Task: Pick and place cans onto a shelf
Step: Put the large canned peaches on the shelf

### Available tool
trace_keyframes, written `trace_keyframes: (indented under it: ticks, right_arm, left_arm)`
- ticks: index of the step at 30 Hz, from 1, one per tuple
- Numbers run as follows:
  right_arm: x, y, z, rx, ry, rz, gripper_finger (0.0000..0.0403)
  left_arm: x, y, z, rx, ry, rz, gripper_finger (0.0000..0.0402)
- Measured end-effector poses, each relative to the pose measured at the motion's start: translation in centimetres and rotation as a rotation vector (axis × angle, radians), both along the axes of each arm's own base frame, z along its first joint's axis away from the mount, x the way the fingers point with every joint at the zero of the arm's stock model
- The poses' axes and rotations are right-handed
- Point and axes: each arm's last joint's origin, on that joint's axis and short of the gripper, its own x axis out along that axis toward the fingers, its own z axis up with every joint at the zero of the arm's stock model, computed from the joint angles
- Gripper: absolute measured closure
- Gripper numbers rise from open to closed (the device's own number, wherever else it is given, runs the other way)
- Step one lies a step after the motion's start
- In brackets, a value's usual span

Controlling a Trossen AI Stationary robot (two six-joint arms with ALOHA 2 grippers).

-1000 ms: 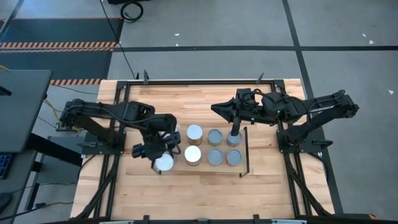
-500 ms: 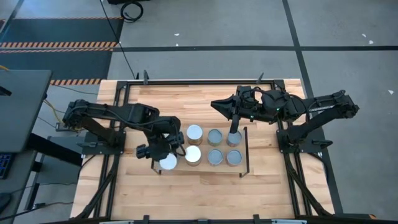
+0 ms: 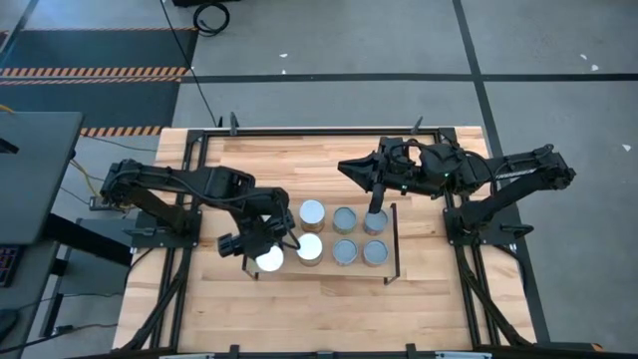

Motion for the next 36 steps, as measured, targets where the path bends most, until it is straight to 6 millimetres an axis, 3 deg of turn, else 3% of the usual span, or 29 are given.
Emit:
trace_keyframes:
  ticks: [17,27,36]
  right_arm:
    - [0.02,-0.22,0.02,-0.006,-0.001,-0.011,0.0345]
    - [0.02,-0.22,0.02,-0.018,0.002,-0.011,0.0345]
    - [0.02,-0.22,0.02,-0.011,0.000,-0.011,0.0345]
  left_arm:
    - [-0.10,0.41,-0.07,0.013,0.004,-0.021,0.0077]
    - [-0.26,0.35,-0.11,0.013,0.010,-0.045,0.0102]
    - [-0.20,0.15,-0.07,0.002,0.011,-0.029,0.0055]
